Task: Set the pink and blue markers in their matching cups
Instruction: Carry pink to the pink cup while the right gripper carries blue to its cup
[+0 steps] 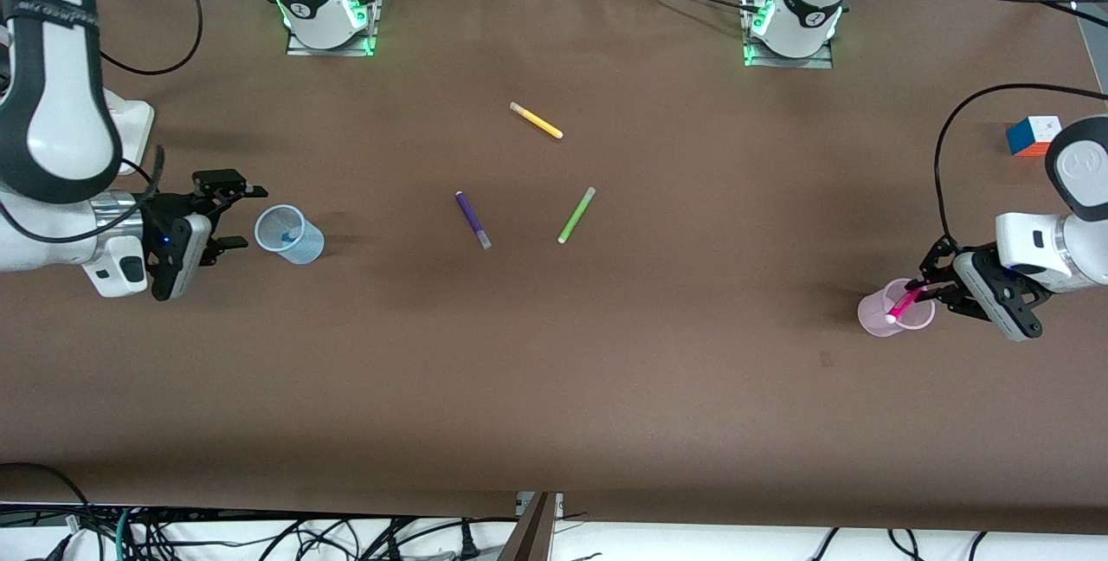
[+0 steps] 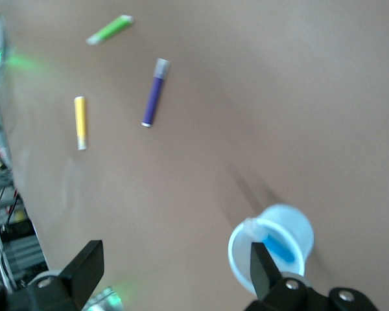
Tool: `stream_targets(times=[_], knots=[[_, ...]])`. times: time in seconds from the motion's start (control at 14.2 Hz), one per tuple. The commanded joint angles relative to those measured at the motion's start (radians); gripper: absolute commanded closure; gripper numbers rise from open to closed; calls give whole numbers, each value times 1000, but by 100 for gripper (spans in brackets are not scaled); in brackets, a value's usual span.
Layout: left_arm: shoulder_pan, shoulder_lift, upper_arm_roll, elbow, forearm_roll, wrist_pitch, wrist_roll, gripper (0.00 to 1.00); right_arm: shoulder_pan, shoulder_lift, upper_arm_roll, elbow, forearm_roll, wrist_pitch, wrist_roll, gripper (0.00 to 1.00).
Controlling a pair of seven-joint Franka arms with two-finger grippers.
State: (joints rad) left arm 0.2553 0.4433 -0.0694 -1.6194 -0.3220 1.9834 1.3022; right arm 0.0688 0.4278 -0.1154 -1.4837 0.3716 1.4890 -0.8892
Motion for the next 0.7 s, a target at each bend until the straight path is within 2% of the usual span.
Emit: stream_targets(times=[0.0, 0.14, 0.28, 0.35, 0.49, 0.63], knots=[[56, 38, -18, 1, -70, 40, 202, 100, 19, -1, 0, 51, -112, -39, 211, 0], [93, 90, -18, 1, -145, 41, 320, 100, 22, -4, -1, 91, -146, -113, 388, 0], [110, 129, -18, 0, -199, 54, 409, 100, 43, -43, 11, 92, -283, -128, 626, 0], [117, 142, -18, -8, -219, 57, 442, 100, 43, -79, 57, 73, -352, -124, 707, 0], [128, 169, -18, -13, -278, 69, 530, 100, 36, -223, 92, -85, -434, -45, 743, 0], [148, 196, -18, -13, -321, 71, 584, 100, 28, -361, 92, -206, -431, 54, 737, 0]])
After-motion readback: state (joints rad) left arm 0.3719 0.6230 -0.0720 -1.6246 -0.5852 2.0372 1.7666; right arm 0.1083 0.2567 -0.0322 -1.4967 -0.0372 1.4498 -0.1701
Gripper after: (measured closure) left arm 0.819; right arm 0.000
